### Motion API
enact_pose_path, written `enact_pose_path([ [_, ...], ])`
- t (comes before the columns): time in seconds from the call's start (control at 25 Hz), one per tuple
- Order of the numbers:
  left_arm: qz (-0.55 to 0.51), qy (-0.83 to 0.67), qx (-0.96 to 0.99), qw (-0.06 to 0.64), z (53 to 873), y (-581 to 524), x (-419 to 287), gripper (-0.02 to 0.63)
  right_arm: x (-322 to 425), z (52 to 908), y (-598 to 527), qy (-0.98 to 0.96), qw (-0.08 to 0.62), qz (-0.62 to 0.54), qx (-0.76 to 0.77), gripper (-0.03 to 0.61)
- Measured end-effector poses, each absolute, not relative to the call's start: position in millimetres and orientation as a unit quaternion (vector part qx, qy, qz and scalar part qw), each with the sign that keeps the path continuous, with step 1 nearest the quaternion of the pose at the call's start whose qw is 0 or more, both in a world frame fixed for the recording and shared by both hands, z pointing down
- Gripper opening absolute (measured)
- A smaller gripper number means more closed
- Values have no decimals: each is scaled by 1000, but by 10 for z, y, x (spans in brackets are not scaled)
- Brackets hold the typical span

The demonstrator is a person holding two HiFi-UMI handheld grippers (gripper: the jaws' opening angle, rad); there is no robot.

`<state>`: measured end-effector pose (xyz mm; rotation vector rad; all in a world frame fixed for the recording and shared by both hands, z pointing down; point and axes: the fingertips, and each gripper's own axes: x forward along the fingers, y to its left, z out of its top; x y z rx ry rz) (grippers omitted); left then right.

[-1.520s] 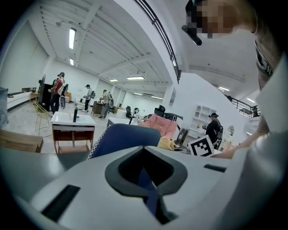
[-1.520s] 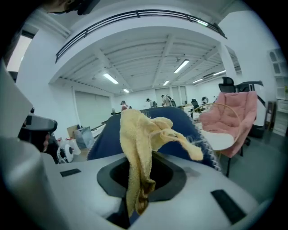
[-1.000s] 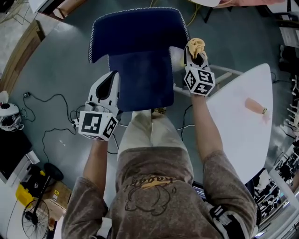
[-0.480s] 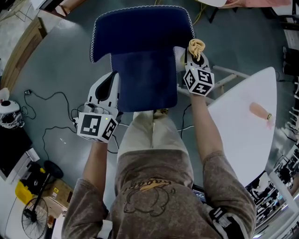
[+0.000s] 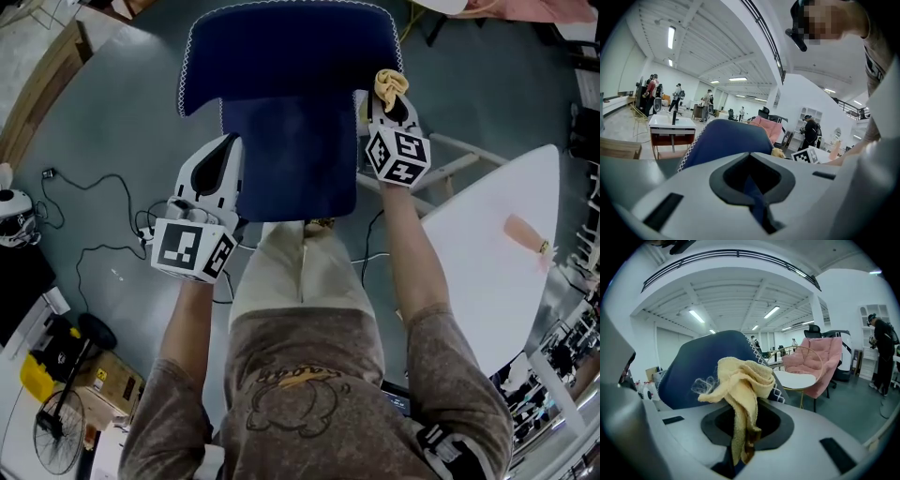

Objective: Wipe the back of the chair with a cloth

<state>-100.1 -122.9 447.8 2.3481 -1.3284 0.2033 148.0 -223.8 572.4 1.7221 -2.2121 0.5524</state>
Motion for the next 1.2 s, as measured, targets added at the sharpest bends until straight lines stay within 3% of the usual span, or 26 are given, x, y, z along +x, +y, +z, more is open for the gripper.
enact_pose_path([
  [1.2, 62, -553, 799, 228, 4642, -1029, -1834, 8, -1495, 5819, -2206, -907, 131, 204, 345, 71],
])
